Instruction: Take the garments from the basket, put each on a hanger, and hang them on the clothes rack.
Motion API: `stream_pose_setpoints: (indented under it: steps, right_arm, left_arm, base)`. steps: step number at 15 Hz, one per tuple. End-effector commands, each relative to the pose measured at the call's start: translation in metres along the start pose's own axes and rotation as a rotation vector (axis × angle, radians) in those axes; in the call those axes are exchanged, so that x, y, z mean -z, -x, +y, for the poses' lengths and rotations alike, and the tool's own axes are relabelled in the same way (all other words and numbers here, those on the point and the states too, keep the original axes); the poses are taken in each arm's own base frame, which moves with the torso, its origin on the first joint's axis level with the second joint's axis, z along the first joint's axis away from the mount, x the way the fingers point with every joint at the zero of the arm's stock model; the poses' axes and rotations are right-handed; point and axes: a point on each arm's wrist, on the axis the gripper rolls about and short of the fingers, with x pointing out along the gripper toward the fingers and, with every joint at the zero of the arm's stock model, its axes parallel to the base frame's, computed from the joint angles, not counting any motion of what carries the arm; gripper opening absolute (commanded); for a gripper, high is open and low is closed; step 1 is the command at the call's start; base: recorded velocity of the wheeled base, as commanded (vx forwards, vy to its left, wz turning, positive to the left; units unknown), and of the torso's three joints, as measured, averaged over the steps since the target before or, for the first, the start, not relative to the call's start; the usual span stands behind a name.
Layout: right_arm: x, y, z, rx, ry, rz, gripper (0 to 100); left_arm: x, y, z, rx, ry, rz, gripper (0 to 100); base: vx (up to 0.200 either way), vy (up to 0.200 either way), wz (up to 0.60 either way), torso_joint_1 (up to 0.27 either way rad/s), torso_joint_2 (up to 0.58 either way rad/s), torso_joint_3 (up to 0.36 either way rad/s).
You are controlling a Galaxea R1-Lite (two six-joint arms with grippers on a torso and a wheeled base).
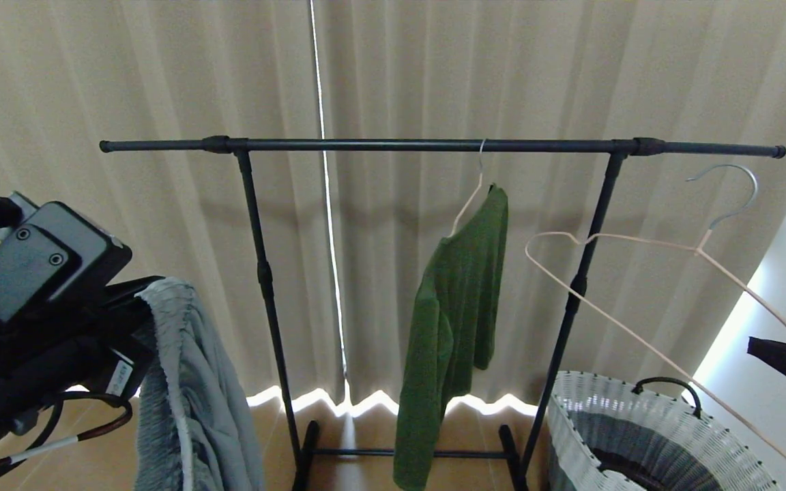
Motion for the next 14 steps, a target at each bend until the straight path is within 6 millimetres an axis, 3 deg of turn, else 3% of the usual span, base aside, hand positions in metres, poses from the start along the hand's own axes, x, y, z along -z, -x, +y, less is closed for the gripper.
stream_pose_setpoints:
  steps: [1,9,11,14]
  right_arm:
    - [-0.007,0.0,0.014,-0.096,-0.04,-0.013,0]
    - [-0.014,0.003,0.042,-0.296,0.009,-0.014,0]
    - [-0.019,-0.002,0.062,-0.407,-0.022,0.013,0]
    - [-0.017,-0.01,0.075,-0.45,-0.012,0.062,0]
  left_arm:
    - [-0.002,-0.012,-0.003,0.0,-0.013,0.038,0]
    - [-0.018,-0.04,-0.007,-0.052,0.01,0.092,0]
    - [-0.029,-0.05,-0.013,-0.013,0.045,0.104,0]
    - [-0.045,-0.057,-0.012,0.007,0.105,0.116,0]
  base:
    - [0.0,0.0,0.0,0.0,0.0,0.0]
    - [0.0,0.0,0.0,0.0,0.0,0.0]
    - [0.0,0.0,0.0,0.0,0.0,0.0]
    - [0.0,0.0,0.0,0.0,0.0,0.0]
